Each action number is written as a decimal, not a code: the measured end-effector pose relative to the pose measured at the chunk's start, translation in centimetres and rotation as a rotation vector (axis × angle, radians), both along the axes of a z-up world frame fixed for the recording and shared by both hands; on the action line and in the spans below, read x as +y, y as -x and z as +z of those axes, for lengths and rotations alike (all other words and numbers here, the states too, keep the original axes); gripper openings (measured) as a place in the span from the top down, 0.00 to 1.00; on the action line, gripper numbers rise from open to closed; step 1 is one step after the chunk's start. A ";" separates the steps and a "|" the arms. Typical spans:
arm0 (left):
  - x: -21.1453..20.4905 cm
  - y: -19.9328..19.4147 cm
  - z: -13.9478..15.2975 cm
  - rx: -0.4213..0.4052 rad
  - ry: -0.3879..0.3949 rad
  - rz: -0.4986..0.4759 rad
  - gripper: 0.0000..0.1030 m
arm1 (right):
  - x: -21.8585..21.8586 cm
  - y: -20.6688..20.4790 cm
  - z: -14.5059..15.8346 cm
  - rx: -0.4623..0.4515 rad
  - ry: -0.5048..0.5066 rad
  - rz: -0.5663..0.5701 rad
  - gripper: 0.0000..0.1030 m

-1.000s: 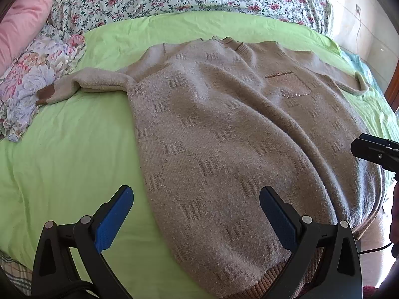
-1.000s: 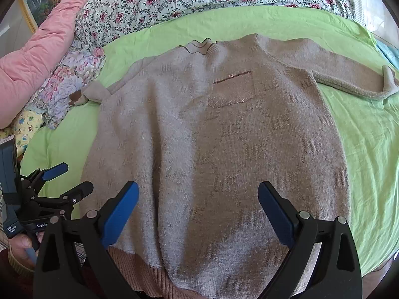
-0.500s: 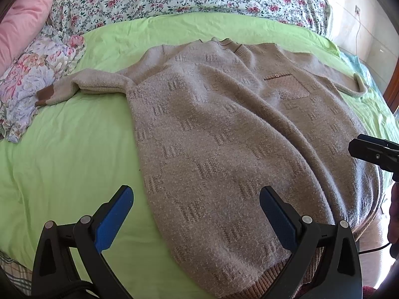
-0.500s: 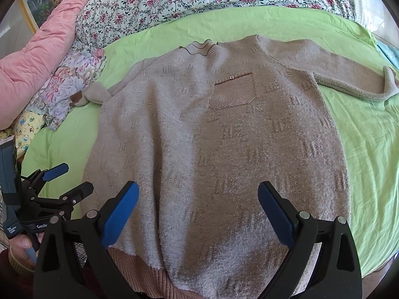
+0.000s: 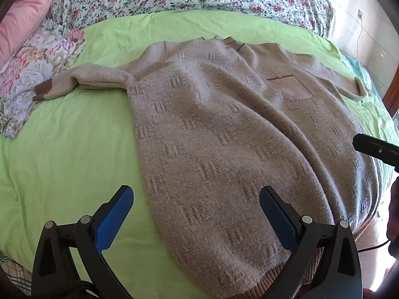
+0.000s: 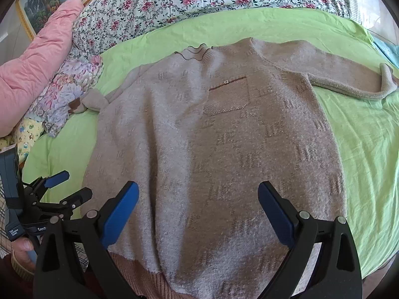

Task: Fold small clothes

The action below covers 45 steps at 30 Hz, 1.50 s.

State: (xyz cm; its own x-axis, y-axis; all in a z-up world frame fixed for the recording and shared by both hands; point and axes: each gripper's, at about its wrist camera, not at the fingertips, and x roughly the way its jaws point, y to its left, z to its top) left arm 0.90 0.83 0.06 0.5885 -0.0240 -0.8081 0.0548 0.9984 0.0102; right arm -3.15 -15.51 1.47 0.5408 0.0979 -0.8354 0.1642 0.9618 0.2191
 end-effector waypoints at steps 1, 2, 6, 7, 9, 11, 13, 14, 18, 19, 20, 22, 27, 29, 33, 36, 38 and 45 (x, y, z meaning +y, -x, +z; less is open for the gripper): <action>0.1 -0.1 0.0 0.001 0.004 0.001 0.02 | -0.2 -0.1 0.0 -0.013 -0.005 -0.001 0.06; 0.2 -0.3 0.1 0.002 0.012 0.001 0.02 | -0.3 -0.2 -0.1 -0.013 -0.006 -0.002 0.06; 0.5 -0.8 0.2 -0.008 0.034 0.003 0.02 | -0.4 -0.5 0.2 -0.069 -0.020 0.000 0.06; 0.5 -1.0 0.2 -0.009 0.032 0.002 0.02 | -0.6 -0.5 0.3 -0.109 -0.012 0.005 0.06; 0.7 -1.3 0.3 -0.019 0.041 -0.001 0.02 | -0.7 -1.0 0.3 -0.083 -0.010 0.007 0.06; 0.9 -1.6 0.4 -0.027 0.036 -0.006 0.02 | -0.7 -1.2 0.2 -0.081 -0.009 0.005 0.06; 1.0 -2.1 0.5 -0.033 0.036 -0.012 0.02 | -1.0 -1.6 0.4 -0.088 -0.009 0.006 0.06; 1.0 -2.3 0.5 -0.034 0.038 -0.016 0.02 | -1.1 -2.0 0.4 -0.088 -0.010 0.007 0.06; 1.3 -4.1 0.8 -0.027 0.050 -0.035 0.02 | -1.7 -3.2 0.8 -0.090 0.011 0.025 0.06; 1.4 -4.5 1.0 -0.032 0.052 -0.037 0.02 | -1.9 -3.7 1.0 -0.092 0.024 0.031 0.06; 1.5 -5.2 1.2 -0.039 0.049 -0.037 0.02 | -2.1 -4.0 1.1 -0.096 0.031 0.034 0.06; 1.8 -6.4 1.5 -0.043 0.047 -0.030 0.02 | -2.5 -5.0 1.5 -0.106 0.040 0.038 0.06; 2.6 -9.5 1.4 -0.004 0.058 -0.030 0.02 | -4.2 -7.7 1.8 -0.106 0.011 0.040 0.06; 2.9 -10.7 1.5 0.003 0.055 -0.032 0.02 | -5.0 -8.8 1.8 -0.105 0.006 0.041 0.06; 3.8 -14.0 2.2 -0.008 0.052 -0.043 0.02 | -6.7 -11.4 1.9 -0.105 0.003 0.045 0.06; 4.6 -16.9 3.1 -0.041 0.022 -0.043 0.02 | -8.2 -13.9 2.1 -0.113 0.016 0.050 0.07; 5.4 -19.1 3.4 -0.047 0.017 -0.041 0.02 | -9.4 -16.0 2.3 -0.114 0.039 0.055 0.08; 8.6 -28.0 2.8 -0.007 0.048 -0.041 0.02 | -13.5 -23.0 2.1 -0.115 0.092 0.062 0.14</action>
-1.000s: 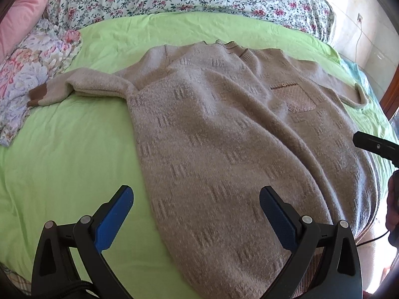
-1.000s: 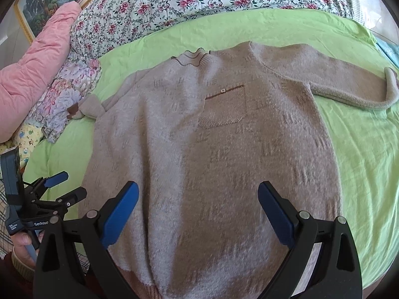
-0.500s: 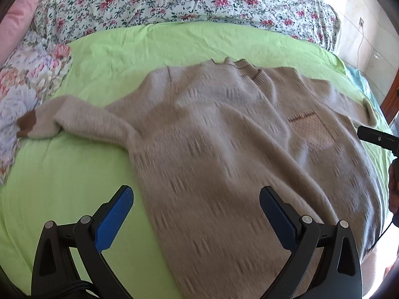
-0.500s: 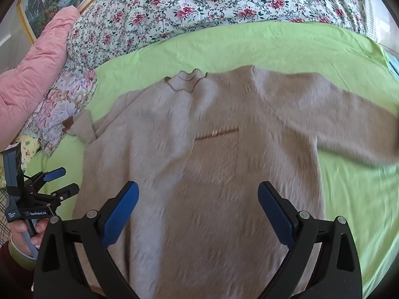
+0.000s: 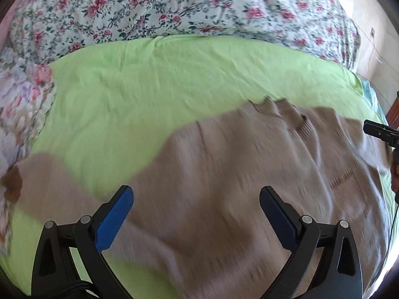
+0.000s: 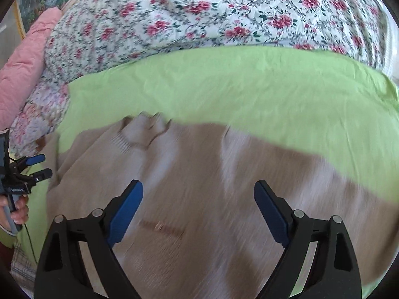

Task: Fold small clothes

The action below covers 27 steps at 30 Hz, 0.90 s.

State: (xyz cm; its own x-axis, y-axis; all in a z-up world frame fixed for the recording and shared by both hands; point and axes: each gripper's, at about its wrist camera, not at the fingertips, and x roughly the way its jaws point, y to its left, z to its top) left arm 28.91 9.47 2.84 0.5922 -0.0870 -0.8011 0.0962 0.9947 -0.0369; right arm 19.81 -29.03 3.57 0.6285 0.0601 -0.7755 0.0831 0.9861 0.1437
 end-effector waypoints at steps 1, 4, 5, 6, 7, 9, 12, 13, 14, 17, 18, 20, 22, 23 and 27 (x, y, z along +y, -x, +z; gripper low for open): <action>0.3 -1.0 0.0 0.000 0.006 -0.008 0.02 | -0.5 -1.3 -0.1 0.002 0.014 0.006 0.14; 1.1 -4.5 -0.8 0.029 0.028 -0.052 0.02 | -1.8 -4.4 -1.0 0.018 0.027 0.022 0.16; 1.0 -5.5 -1.0 0.038 0.033 -0.075 0.02 | -2.1 -5.4 -1.3 0.026 0.027 0.032 0.16; 0.9 -6.8 -1.4 0.051 0.034 -0.105 0.02 | -2.2 -6.3 -1.7 0.037 0.028 0.046 0.16; 0.8 -7.5 -1.6 0.052 0.026 -0.115 0.02 | -2.3 -7.2 -2.2 0.050 0.031 0.065 0.17; 0.6 -9.2 -2.1 0.063 0.014 -0.129 0.02 | -2.1 -8.5 -3.1 0.071 0.050 0.096 0.19; 0.4 -11.0 -3.5 0.108 0.019 -0.139 0.04 | -2.0 -9.8 -5.2 0.118 0.033 0.136 0.31; 0.4 -11.5 -4.0 0.118 0.017 -0.145 0.13 | -2.0 -10.1 -5.9 0.137 0.039 0.137 0.35; 0.1 -11.6 -4.7 0.125 0.006 -0.157 0.21 | -2.0 -10.2 -6.3 0.143 0.067 0.133 0.44; -1.0 -10.1 -4.7 0.064 -0.003 -0.236 0.86 | -2.0 -9.7 -6.0 0.135 0.085 0.134 0.91; -1.2 -9.9 -4.6 0.065 0.008 -0.247 0.95 | -1.8 -9.4 -5.8 0.125 0.098 0.134 0.91; -1.7 -9.5 -4.1 0.043 -0.030 -0.236 0.95 | -1.1 -8.8 -4.8 0.097 0.192 0.140 0.92; -1.9 -9.0 -3.1 -0.007 -0.082 -0.208 0.96 | -1.5 -8.5 -3.3 0.057 0.222 0.094 0.93; -1.6 -9.3 -2.6 -0.028 -0.076 -0.183 0.96 | -2.0 -8.7 -2.5 0.038 0.238 0.058 0.93; -1.6 -10.7 -4.5 -0.001 -0.128 -0.129 0.96 | -3.9 -9.6 -3.5 0.049 0.252 -0.040 0.93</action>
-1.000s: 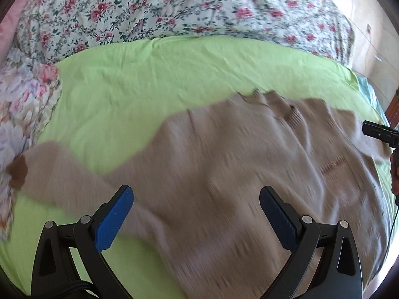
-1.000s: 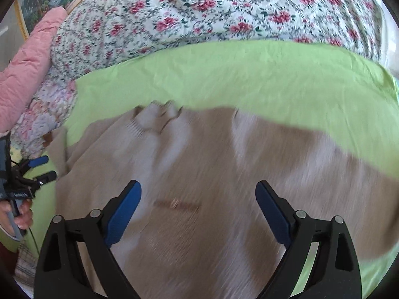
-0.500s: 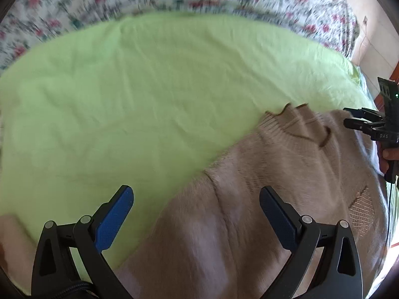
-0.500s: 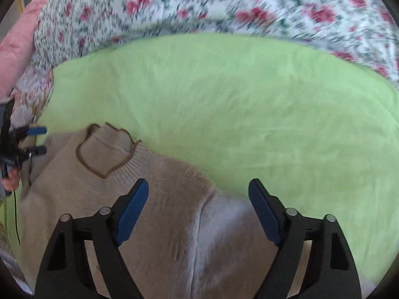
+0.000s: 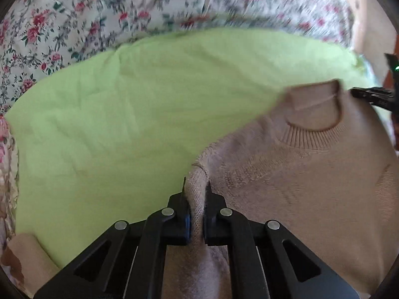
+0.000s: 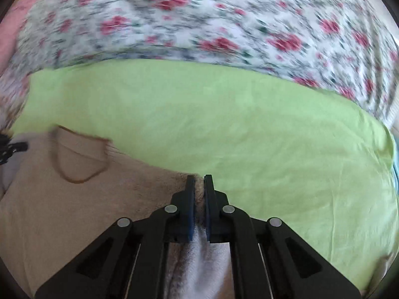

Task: Fold small clothes

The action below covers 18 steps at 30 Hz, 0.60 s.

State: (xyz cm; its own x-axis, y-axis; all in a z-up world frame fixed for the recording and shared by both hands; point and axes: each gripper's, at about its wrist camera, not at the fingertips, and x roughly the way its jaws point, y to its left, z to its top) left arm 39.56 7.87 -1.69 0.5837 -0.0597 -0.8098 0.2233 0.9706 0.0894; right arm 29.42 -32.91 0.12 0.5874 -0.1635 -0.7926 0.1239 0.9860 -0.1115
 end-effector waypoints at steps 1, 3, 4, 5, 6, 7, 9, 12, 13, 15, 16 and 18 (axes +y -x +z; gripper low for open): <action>-0.2 -0.4 -0.8 0.011 -0.013 0.010 0.96 | 0.0 -0.4 -1.2 0.030 0.020 -0.009 0.93; -0.3 -0.8 -1.7 0.009 -0.018 0.030 0.95 | 0.1 -0.6 -2.6 0.050 0.040 -0.022 0.94; -0.4 -1.0 -1.7 0.006 -0.008 0.036 0.95 | 0.1 -0.6 -2.7 0.039 0.041 -0.031 0.93; -0.1 -1.2 -1.7 0.017 0.014 0.046 0.93 | 0.2 -0.6 -2.5 0.033 0.037 -0.037 0.93; -0.1 -1.4 -1.5 0.023 0.026 0.050 0.91 | 0.1 -0.7 -2.4 0.029 0.023 -0.041 0.92; 0.3 -1.3 -1.3 0.033 0.043 0.051 0.87 | 0.0 -0.7 -2.0 0.021 0.000 -0.043 0.91; 1.1 -0.8 -0.3 0.037 0.038 0.061 0.78 | -0.5 -0.5 -1.0 0.015 -0.049 -0.055 0.78; 1.7 1.4 1.1 0.026 0.053 0.087 0.73 | -1.5 2.0 1.5 -0.037 -0.132 -0.100 0.61; 1.9 2.5 1.6 0.021 0.061 0.095 0.73 | -1.7 2.8 2.2 -0.046 -0.141 -0.110 0.59; 1.6 4.0 2.5 0.011 0.078 0.105 0.71 | -2.3 5.4 3.5 -0.072 -0.165 -0.130 0.57; 1.4 5.3 2.9 0.005 0.096 0.110 0.68 | -2.4 6.8 4.1 -0.084 -0.176 -0.142 0.57; 1.0 7.9 3.4 0.001 0.123 0.109 0.64 | -3.1 9.6 4.3 -0.098 -0.193 -0.167 0.57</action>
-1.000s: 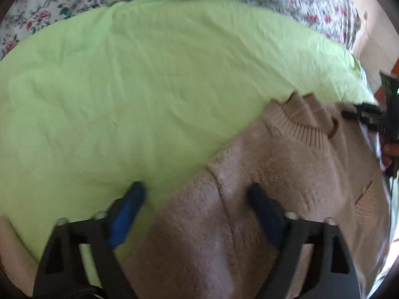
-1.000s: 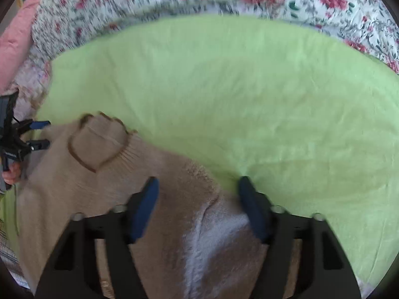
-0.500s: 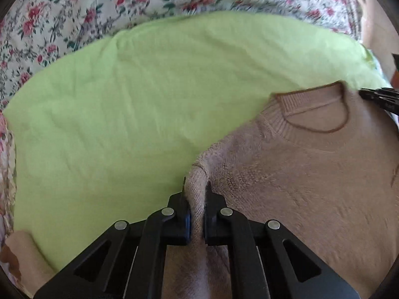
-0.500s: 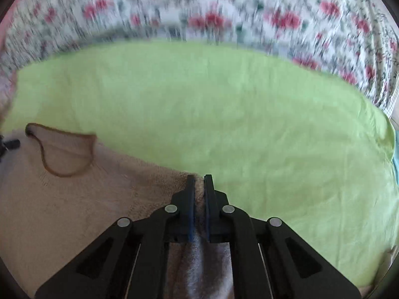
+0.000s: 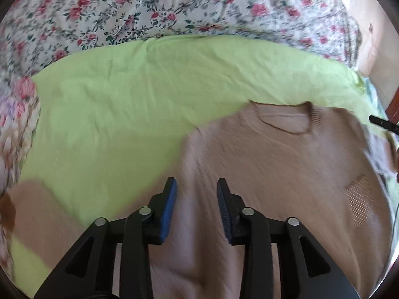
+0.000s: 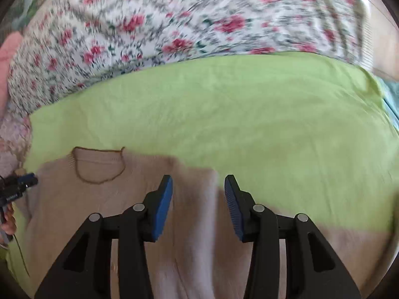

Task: Fold small clothes

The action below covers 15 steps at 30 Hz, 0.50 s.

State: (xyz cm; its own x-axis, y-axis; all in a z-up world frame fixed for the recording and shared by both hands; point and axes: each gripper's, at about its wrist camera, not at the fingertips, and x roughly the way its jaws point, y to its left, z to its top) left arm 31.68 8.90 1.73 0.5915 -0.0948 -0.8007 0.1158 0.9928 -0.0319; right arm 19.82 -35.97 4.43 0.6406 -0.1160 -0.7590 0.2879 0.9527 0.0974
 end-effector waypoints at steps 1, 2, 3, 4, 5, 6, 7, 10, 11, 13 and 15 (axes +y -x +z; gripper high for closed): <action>-1.2 0.5 0.3 -0.004 0.006 0.001 0.62 | 0.2 1.3 0.2 -0.005 -0.010 -0.013 0.57; -1.7 2.0 0.5 -0.008 0.023 -0.005 0.61 | 0.0 2.3 0.3 -0.008 -0.015 -0.026 0.57; -1.9 3.1 0.7 -0.008 0.035 -0.009 0.60 | -0.1 3.7 0.3 -0.010 -0.018 -0.041 0.57; -2.1 4.7 0.7 -0.006 0.054 -0.010 0.55 | -0.4 5.2 0.3 -0.008 -0.022 -0.060 0.57; -2.6 6.0 0.7 -0.003 0.069 -0.010 0.52 | -0.8 6.5 0.3 -0.008 -0.028 -0.078 0.56; -3.2 6.6 0.7 -0.004 0.073 -0.008 0.51 | -0.8 7.5 0.0 -0.009 -0.034 -0.093 0.56; -3.6 7.7 0.6 -0.004 0.083 -0.006 0.51 | -1.3 9.2 -0.1 -0.010 -0.041 -0.120 0.56; -4.3 9.8 0.1 0.010 0.129 0.000 0.48 | -3.2 13.1 0.0 -0.030 -0.086 -0.194 0.56; -4.5 10.4 -0.1 0.020 0.144 -0.001 0.46 | -4.0 14.3 0.0 -0.037 -0.099 -0.218 0.55; -5.1 11.5 -0.8 0.042 0.164 0.000 0.46 | -6.1 17.0 -0.1 -0.043 -0.109 -0.301 0.53; -5.5 12.5 -1.3 0.064 0.182 0.003 0.46 | -8.0 18.7 -0.2 -0.042 -0.117 -0.362 0.53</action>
